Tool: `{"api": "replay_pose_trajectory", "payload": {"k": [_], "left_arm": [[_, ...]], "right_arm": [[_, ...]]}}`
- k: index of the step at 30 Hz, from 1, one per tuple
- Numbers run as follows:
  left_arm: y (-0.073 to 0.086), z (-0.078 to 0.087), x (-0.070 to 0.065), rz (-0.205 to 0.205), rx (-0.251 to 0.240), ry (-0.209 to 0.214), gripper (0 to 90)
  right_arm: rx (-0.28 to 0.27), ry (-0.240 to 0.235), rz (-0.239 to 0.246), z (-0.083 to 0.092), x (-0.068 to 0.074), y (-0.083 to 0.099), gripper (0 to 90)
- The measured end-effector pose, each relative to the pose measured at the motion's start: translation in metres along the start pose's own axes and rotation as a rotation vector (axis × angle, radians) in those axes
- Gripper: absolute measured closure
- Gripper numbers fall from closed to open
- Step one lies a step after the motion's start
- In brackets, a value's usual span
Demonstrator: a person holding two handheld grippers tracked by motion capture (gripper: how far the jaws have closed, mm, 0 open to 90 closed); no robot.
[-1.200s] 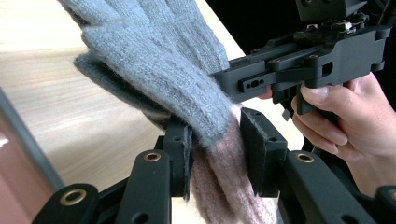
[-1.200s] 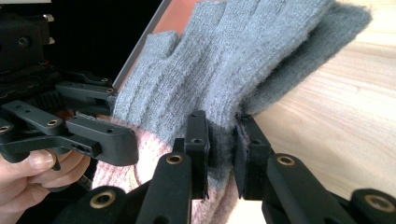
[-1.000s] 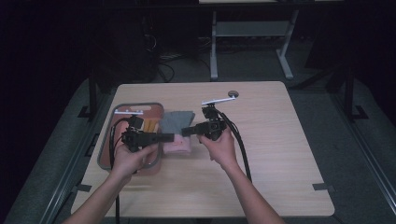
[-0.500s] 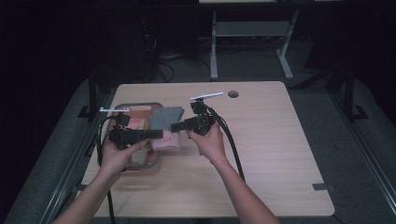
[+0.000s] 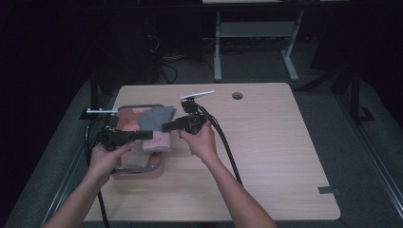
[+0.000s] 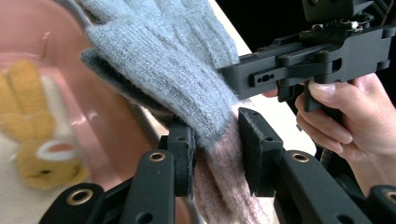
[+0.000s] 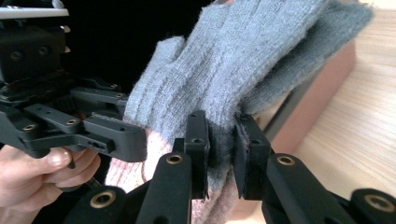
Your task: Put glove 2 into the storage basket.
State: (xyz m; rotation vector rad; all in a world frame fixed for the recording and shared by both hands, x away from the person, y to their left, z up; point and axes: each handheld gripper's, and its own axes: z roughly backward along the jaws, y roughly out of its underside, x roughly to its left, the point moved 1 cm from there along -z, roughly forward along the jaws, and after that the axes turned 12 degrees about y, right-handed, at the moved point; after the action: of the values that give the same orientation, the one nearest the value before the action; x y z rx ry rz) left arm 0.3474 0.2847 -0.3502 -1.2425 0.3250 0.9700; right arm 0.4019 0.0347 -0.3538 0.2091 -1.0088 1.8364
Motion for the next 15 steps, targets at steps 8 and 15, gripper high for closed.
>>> {"api": "replay_pose_trajectory", "payload": {"k": [8, 15], "left_arm": [[0.002, 0.006, 0.007, 0.015, 0.004, -0.024, 68.0], [0.002, 0.013, 0.012, 0.023, 0.008, -0.048, 68.1]], "right_arm": [[0.014, -0.02, -0.013, -0.013, 0.0, -0.001, 77.3], [0.021, -0.03, -0.001, -0.022, 0.002, -0.005, 77.2]]}}
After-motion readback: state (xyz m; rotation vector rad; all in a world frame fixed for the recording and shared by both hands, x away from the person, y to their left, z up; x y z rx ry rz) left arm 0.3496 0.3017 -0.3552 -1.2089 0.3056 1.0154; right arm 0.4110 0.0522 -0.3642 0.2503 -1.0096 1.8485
